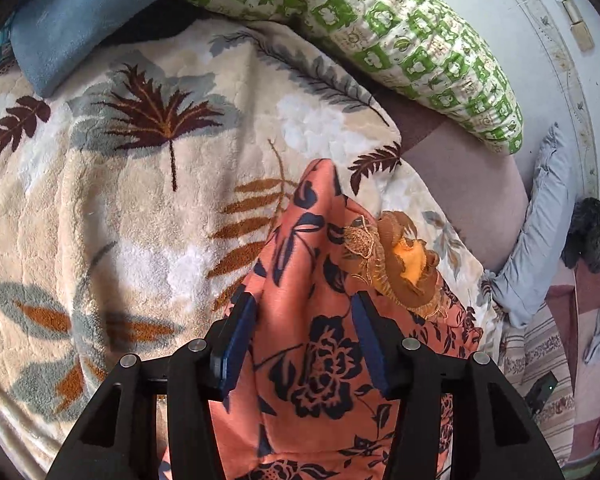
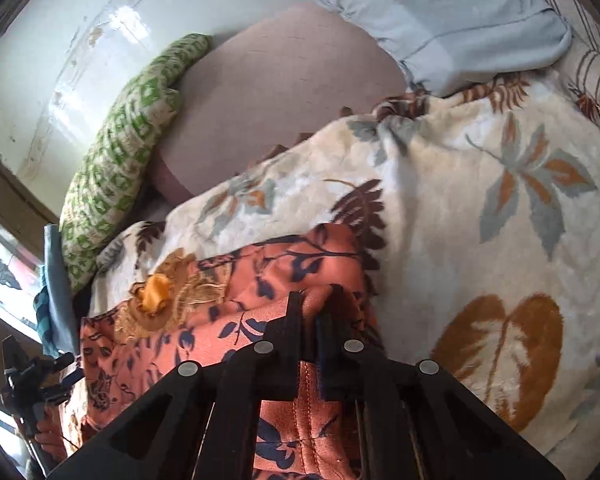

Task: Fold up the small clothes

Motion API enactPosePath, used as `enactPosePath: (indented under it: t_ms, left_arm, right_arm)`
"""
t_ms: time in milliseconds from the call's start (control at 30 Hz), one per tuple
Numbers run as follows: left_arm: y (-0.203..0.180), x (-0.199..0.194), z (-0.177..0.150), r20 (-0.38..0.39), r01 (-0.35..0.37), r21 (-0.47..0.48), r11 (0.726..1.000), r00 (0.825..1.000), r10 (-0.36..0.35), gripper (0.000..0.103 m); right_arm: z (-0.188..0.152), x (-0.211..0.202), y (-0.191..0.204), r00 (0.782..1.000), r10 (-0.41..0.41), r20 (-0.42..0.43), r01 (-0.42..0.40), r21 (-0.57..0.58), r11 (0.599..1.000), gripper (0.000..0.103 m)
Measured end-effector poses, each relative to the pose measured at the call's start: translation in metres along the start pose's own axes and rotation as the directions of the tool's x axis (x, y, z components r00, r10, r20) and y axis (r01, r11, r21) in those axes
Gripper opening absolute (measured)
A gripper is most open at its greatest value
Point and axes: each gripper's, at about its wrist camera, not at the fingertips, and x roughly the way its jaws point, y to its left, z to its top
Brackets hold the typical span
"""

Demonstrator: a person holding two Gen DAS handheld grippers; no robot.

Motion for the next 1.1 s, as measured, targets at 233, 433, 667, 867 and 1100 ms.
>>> enactPosePath:
  t_ms: [233,433,667,867,1100]
  left_arm:
    - [-0.007,0.001,-0.004,0.037,-0.003,0.019,1.000,0.999,0.002,0.046]
    - [-0.024,0.028,-0.027,0.004,-0.113,0.152,0.982,0.993,0.114,0.047]
    - [-0.023,0.012,-0.035,-0.061,-0.114,0.157,0.981,0.990,0.125,0.041]
    - [0.007,-0.065,-0.067,-0.105,-0.079,0.206,0.975,0.989,0.102,0.044]
    - [0.067,-0.135,-0.131,-0.168,-0.075,0.220,0.973,0.979,0.114,0.049]
  right_arm:
    - [-0.015,-0.008,-0.018,0.998,-0.066,0.012,0.065,0.043,0.997,0.015]
    - [-0.039,-0.020,0.002,0.991,0.136,0.012,-0.137,0.042,0.990,0.027]
    - [-0.053,-0.001,-0.008,0.987,0.113,-0.115,-0.097,0.130,0.987,0.025]
    - [-0.075,-0.071,0.002,0.982,0.157,-0.105,-0.152,0.052,0.987,0.052]
    - [-0.146,-0.130,-0.028,0.979,0.084,-0.186,-0.080,0.028,0.996,0.059]
